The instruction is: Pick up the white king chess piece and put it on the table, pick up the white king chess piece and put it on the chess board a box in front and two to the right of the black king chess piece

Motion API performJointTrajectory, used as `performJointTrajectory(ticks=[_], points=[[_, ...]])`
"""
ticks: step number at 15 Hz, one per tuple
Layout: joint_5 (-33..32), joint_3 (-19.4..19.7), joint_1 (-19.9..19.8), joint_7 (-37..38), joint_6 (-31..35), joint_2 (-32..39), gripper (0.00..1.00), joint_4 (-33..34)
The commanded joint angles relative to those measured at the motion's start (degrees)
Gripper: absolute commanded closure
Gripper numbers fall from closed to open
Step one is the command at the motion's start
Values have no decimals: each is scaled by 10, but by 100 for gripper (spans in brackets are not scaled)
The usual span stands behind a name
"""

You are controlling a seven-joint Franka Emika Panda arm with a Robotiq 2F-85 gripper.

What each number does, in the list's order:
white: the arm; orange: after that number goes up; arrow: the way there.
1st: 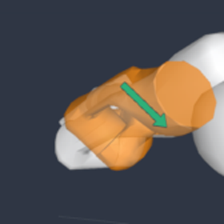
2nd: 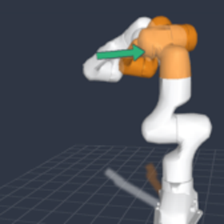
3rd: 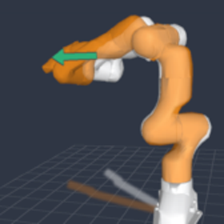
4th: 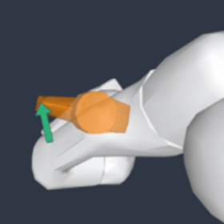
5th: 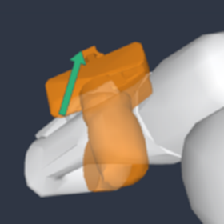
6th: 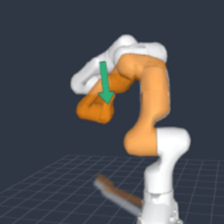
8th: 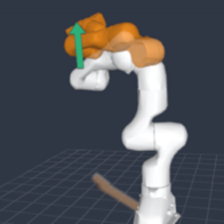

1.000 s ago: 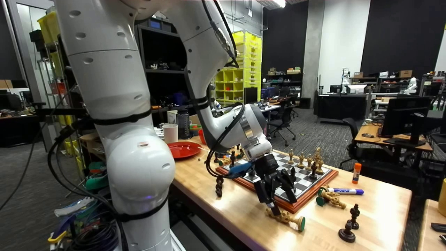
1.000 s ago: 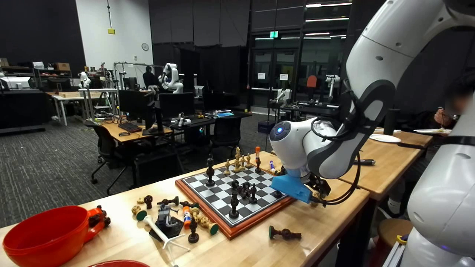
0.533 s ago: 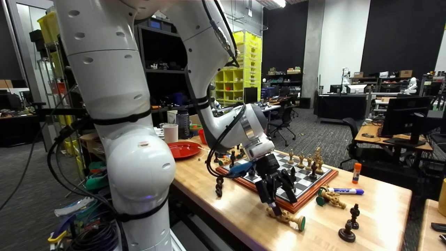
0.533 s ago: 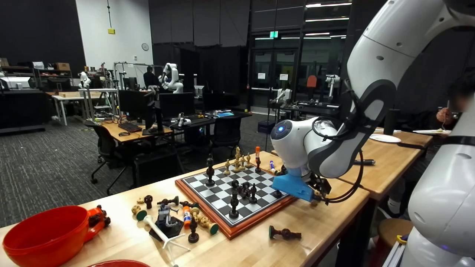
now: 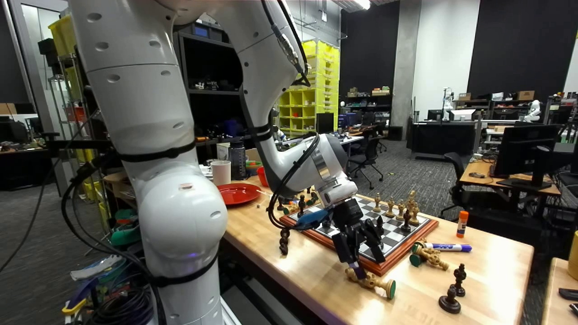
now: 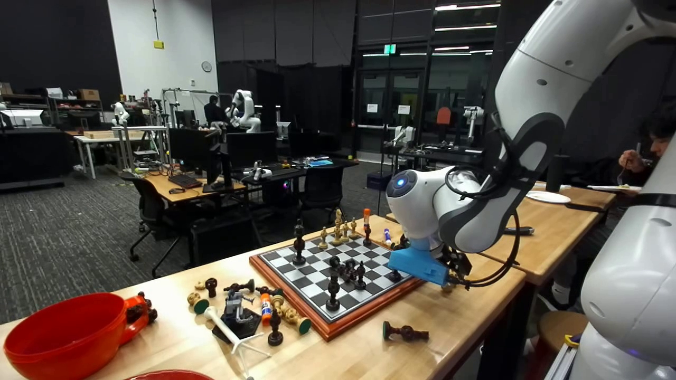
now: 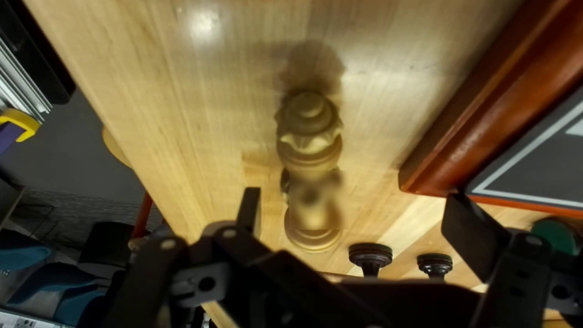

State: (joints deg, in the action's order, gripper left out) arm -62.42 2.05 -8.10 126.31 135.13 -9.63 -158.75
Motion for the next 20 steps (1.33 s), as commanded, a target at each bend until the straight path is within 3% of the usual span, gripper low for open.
performJointTrajectory(ticks=[1, 10, 11, 20], points=[[1, 7, 8, -1, -2, -1, 0, 0], [32, 5, 12, 7, -35, -35, 0, -25], [41, 4, 13, 1, -35, -10, 0, -2], [60, -5, 26, 12, -43, -6, 0, -2]])
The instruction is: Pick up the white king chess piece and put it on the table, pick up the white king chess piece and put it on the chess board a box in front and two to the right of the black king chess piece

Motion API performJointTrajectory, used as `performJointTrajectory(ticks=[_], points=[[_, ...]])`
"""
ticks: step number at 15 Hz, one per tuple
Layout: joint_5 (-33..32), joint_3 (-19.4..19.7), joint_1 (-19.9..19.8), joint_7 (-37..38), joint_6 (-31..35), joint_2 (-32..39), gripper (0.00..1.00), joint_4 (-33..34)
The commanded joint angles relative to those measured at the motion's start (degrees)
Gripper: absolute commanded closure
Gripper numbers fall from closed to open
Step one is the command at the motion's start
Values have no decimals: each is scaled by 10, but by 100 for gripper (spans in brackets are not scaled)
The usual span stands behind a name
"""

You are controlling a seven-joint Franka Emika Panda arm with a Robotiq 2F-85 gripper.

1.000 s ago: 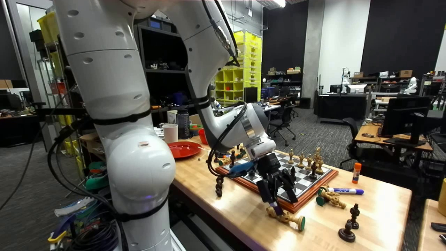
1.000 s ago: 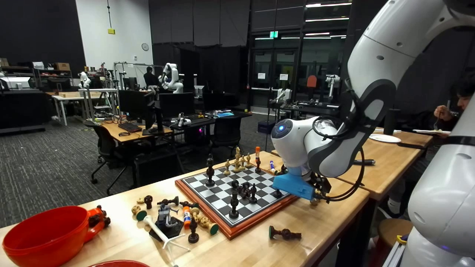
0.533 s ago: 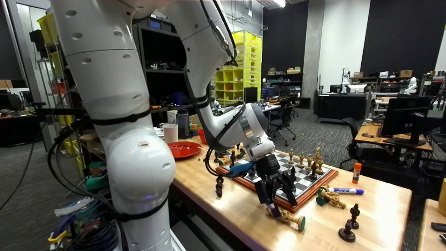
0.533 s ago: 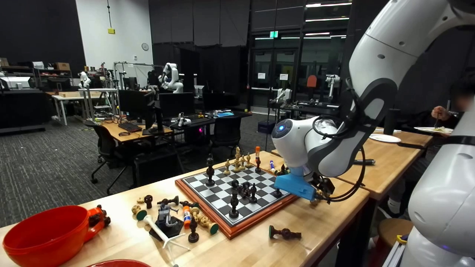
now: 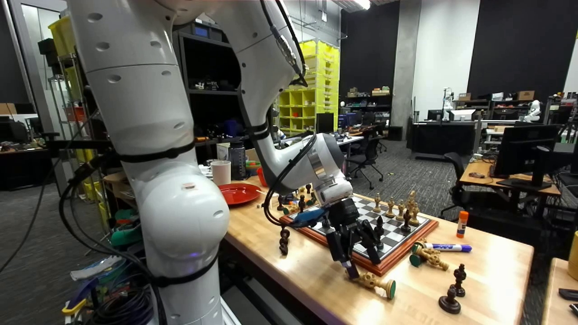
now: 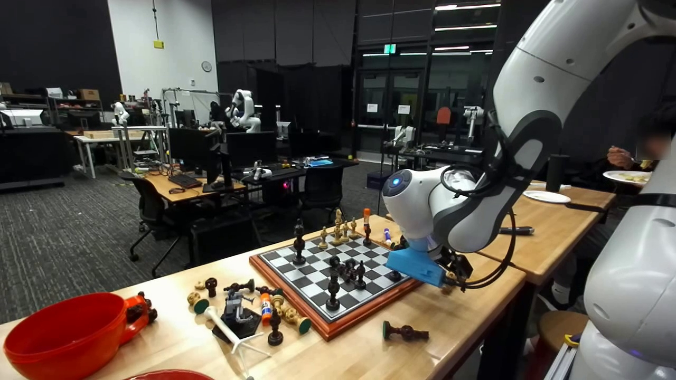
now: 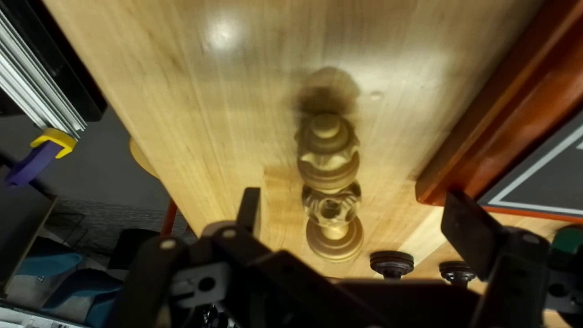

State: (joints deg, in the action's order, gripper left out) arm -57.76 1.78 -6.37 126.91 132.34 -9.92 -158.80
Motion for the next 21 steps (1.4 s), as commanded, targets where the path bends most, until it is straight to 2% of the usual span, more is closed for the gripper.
performJointTrajectory(ticks=[1, 2, 4, 10, 11, 17, 21], points=[[15, -1, 8, 7, -14, -3, 7, -1], [18, 0, 8, 5, -14, -2, 27, -2], [20, 1, 7, 3, -11, -12, 39, -12], [38, -1, 10, -6, -18, 6, 87, -1], [38, -2, 10, -6, -20, 6, 92, -1], [48, 3, 10, -44, -18, -23, 92, -7], [76, 18, 6, -147, -4, -89, 92, -16]])
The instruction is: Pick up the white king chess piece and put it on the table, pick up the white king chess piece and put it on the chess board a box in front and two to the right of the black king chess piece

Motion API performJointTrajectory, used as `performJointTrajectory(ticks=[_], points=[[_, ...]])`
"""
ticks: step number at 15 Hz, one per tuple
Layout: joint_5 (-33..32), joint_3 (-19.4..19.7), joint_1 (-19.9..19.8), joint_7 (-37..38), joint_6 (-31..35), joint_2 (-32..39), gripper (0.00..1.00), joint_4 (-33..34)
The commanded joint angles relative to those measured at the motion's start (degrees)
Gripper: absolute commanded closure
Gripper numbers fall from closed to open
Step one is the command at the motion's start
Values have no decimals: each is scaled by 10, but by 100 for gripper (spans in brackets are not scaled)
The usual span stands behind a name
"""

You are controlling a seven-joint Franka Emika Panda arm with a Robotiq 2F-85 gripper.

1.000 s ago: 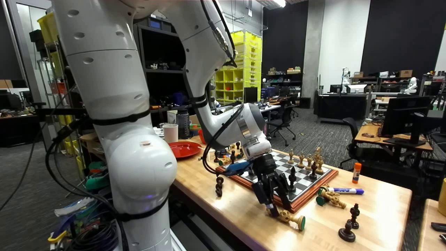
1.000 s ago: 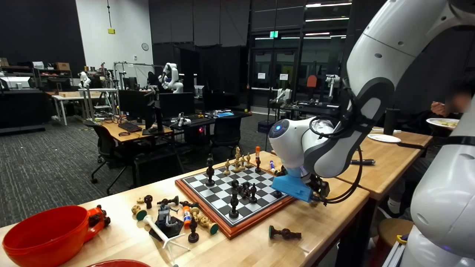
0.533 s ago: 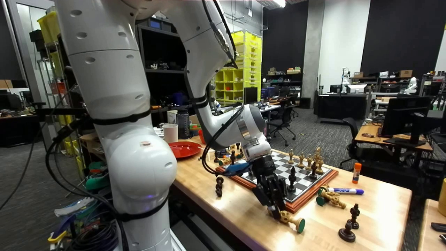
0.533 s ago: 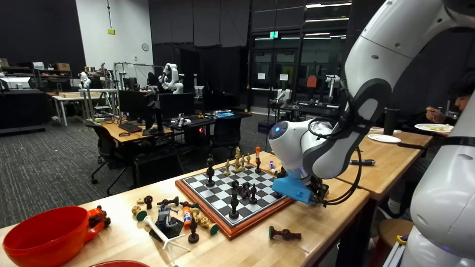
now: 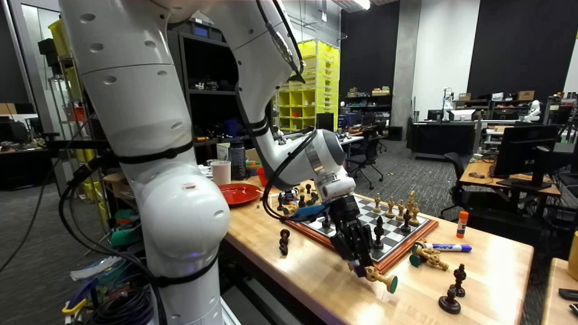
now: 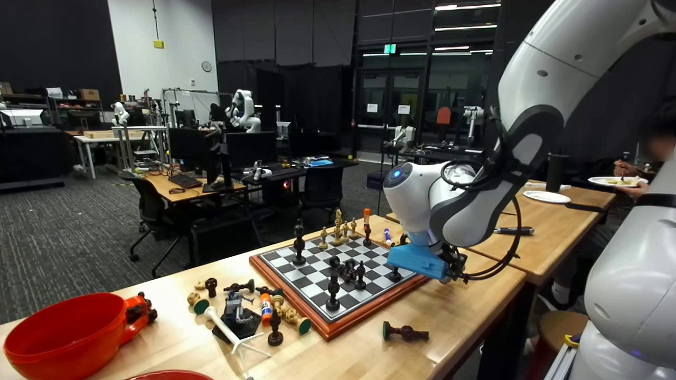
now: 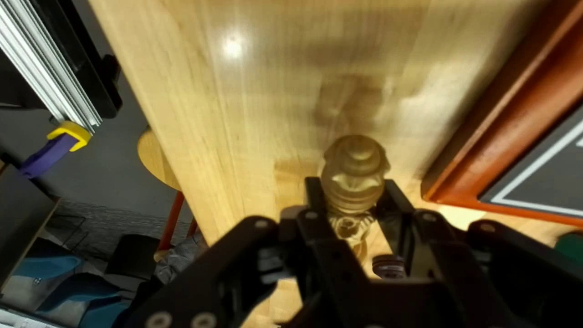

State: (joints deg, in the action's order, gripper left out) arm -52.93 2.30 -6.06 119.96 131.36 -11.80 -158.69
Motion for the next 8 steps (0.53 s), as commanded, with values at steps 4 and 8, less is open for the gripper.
performJointTrajectory(ticks=[4, 8], points=[[98, 52, 28, -249, 45, -140, 92, -13], [202, 89, 79, -425, 25, -217, 92, 9]])
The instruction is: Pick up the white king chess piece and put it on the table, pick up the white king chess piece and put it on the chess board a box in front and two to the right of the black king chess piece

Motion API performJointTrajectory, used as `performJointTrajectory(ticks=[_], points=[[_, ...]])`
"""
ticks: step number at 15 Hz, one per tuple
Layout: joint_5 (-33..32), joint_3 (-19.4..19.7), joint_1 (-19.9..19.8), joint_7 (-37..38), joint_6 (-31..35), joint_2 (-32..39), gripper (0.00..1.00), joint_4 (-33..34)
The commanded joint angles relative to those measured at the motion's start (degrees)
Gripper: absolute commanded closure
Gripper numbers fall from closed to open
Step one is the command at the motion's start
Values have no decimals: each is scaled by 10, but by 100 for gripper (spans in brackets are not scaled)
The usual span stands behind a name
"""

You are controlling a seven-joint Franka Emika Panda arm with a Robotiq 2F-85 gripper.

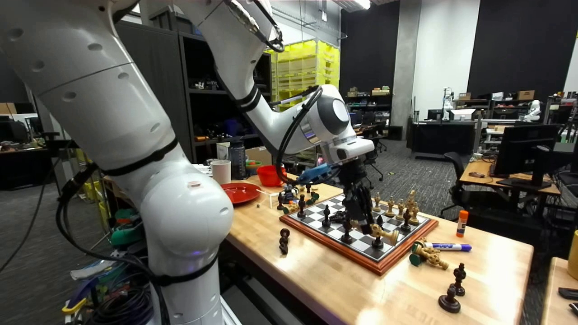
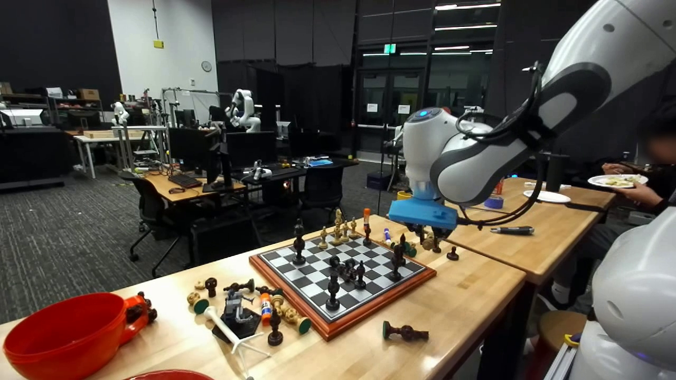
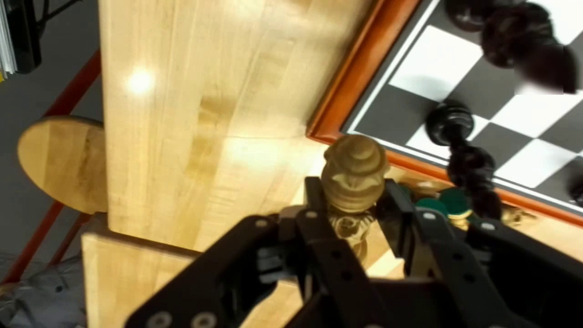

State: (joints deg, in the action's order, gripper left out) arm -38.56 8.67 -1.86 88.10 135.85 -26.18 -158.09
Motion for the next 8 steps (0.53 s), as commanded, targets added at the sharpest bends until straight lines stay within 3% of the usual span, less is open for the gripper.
performJointTrajectory(ticks=[1, 4, 8], points=[[99, -15, 8, -155, -23, -91, 92, 8], [196, -42, 16, -276, -43, -123, 92, 34], [355, -60, 47, -420, -83, -66, 92, 109]])
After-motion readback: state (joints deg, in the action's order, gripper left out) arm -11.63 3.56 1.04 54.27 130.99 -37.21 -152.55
